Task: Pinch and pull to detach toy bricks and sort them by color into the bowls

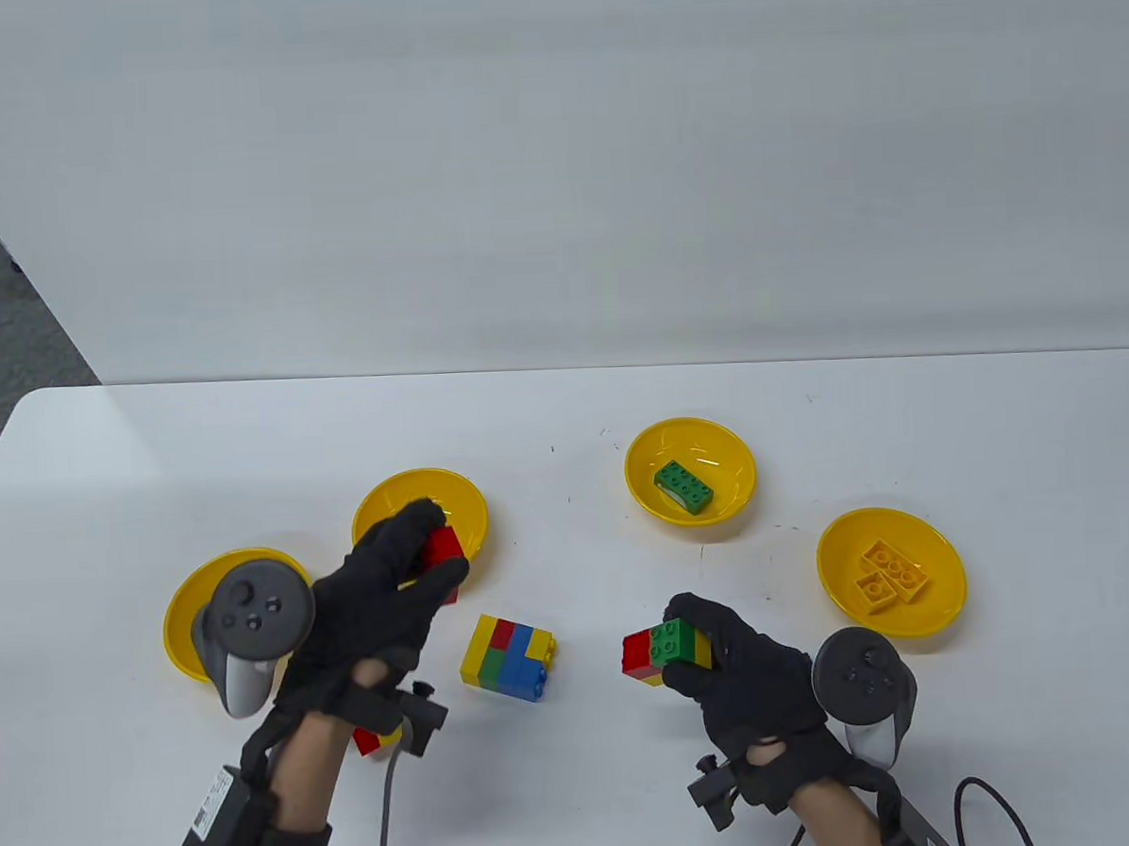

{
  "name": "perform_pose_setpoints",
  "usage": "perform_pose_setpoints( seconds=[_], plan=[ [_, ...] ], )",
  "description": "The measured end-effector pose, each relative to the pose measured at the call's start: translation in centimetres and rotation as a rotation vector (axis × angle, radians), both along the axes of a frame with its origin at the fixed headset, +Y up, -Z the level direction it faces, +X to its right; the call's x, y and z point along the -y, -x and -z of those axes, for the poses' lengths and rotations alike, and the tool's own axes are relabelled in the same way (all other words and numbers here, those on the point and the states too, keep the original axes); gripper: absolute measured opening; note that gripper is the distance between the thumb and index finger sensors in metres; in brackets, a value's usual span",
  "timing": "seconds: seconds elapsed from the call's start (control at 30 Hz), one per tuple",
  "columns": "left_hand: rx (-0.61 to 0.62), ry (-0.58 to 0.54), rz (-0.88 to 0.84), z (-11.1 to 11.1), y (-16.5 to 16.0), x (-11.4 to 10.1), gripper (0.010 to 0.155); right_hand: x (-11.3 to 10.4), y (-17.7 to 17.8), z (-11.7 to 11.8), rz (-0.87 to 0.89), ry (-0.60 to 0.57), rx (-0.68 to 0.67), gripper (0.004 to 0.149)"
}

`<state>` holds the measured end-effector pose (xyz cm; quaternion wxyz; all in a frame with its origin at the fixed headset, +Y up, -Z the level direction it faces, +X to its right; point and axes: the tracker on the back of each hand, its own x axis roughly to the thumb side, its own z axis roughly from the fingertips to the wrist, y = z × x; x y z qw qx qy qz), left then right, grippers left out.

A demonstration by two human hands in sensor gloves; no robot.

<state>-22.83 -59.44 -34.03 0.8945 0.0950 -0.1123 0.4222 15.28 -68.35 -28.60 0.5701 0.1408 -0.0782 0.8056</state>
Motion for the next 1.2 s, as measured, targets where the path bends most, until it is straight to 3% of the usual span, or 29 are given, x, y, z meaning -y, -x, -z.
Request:
perform_pose_setpoints(
  seconds=[0.1, 0.3, 0.47, 0.57, 0.7, 0.83, 1.03, 1.1, 1.2],
  plan=[
    [-0.051, 0.11, 0.179, 3.3, -0.4, 0.2, 0.069, 0.3, -0.2, 0.3, -0.002, 0.02, -0.011, 0.063],
    [-0.144, 0.288, 0.489, 9.2, -0.8, 4.4, 0.069, 0.4, -0.4, 0.5, -0.025, 0.024, -0.009, 0.063],
    [-0.177, 0.338, 0.547, 11.3, 0.0, 6.6, 0.07, 0.9, -0.4, 0.8, -0.036, 0.042, -0.012, 0.063],
    [-0.227, 0.35, 0.541, 11.5, 1.2, 6.7, 0.077, 1.0, -0.3, 0.9, -0.046, 0.046, -0.012, 0.063],
    [-0.249, 0.288, 0.452, 10.0, 2.3, 4.8, 0.078, 1.1, -0.2, 0.8, -0.047, 0.048, -0.013, 0.063],
    [-0.207, 0.159, 0.396, 7.2, 1.8, 1.5, 0.075, 1.1, 0.0, 0.8, -0.035, 0.048, -0.014, 0.063],
    [-0.025, -0.046, 0.259, 1.5, -1.9, -3.0, 0.073, 0.9, 0.7, 0.4, 0.015, 0.042, -0.033, 0.063],
    [0.049, -0.083, 0.217, -0.5, -3.4, -3.2, 0.073, 0.8, 0.9, 0.3, 0.031, 0.039, -0.046, 0.063],
    [0.149, -0.142, 0.168, -3.4, -5.8, -1.8, 0.074, 0.6, 1.4, 0.0, 0.052, 0.033, -0.068, 0.063]
  ],
)
